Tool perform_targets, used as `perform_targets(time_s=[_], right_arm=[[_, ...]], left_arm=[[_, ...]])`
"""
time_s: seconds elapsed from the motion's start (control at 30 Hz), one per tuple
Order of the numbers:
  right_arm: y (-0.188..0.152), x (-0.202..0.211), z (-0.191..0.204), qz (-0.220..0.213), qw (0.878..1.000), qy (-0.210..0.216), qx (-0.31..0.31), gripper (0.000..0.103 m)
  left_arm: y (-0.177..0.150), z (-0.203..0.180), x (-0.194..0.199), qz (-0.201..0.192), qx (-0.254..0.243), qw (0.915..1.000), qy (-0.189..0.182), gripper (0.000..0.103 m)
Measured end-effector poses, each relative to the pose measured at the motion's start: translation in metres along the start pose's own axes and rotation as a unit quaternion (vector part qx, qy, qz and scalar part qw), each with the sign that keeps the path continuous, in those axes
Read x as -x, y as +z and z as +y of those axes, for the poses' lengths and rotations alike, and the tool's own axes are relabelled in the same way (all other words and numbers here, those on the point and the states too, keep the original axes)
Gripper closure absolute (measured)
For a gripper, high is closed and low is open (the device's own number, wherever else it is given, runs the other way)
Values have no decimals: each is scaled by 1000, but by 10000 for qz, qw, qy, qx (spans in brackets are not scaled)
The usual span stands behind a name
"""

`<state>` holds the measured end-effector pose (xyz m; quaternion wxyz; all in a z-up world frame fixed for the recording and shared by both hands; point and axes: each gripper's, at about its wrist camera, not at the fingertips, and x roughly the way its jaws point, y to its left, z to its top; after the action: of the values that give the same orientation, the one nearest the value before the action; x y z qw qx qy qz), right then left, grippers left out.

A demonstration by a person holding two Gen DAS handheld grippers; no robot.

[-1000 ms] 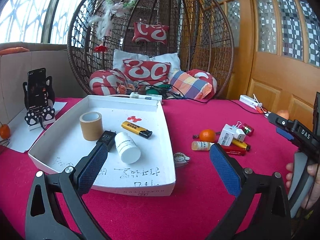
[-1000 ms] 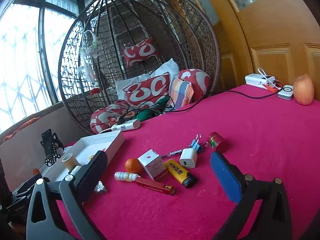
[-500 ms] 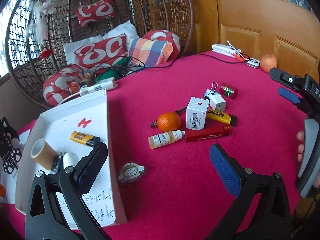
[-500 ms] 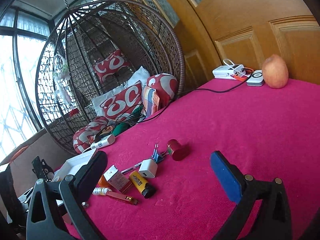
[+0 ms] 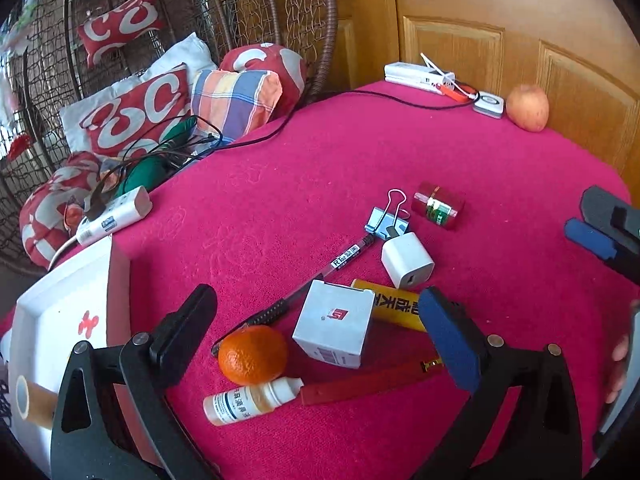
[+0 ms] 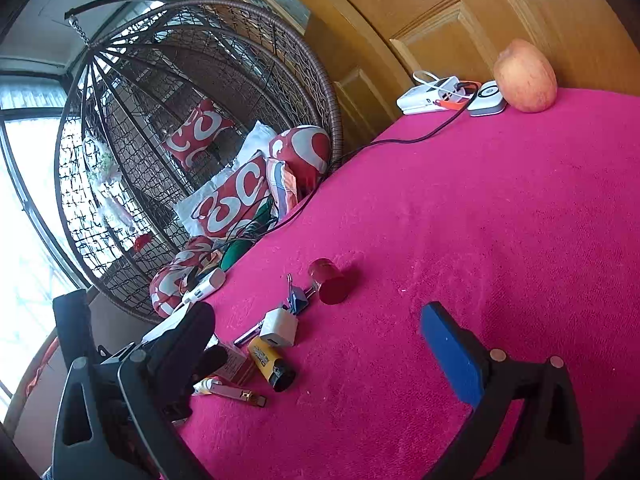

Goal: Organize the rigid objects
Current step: 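Grasp the white medicine box with the left tool while the right tool grasps the red cylinder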

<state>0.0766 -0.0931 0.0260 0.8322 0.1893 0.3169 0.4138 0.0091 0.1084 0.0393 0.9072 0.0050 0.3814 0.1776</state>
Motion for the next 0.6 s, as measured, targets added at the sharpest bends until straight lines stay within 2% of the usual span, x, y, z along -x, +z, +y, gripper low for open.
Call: perform_targets(time_s=[0.07, 0.13, 0.17, 0.23, 0.3, 0.33, 0.37, 0.43, 0.57, 0.6], right_arm=[[8, 1, 2, 9, 9998, -93, 195, 0], [20, 3, 5, -63, 9987, -227, 454, 0], [27, 0, 7, -26, 9977, -339, 585, 0], [41, -21, 13, 421, 9918, -693, 987, 0], [48, -47, 21, 862, 9820, -816, 1467, 0], [48, -56, 24, 954, 9775, -898, 1653, 4], [48, -67, 28, 1074, 9726, -910, 1850, 10], [43, -88, 36, 1431, 9616, -874, 2173, 38], [25, -126, 40, 2014, 9410, -1145, 2469, 54], [21, -132, 39, 2091, 9385, -1154, 2495, 61]], left_arm=[[-2, -2, -7, 59, -77, 10000, 1, 27], [-6, -3, -12, 153, -127, 9998, -6, 64], [-8, -3, -13, 177, -137, 9997, -33, 65], [-11, -3, -11, 128, -137, 9998, -27, 68], [-12, 1, -5, 77, 10, 9999, -93, 70], [-13, 3, 0, 27, 91, 9999, -115, 70], [-13, 6, 4, -11, 153, 9998, -135, 70], [-13, 9, 12, -80, 267, 9995, -156, 71], [-15, 17, 26, -156, 549, 9981, -248, 71], [-16, 18, 30, -185, 589, 9977, -263, 71]])
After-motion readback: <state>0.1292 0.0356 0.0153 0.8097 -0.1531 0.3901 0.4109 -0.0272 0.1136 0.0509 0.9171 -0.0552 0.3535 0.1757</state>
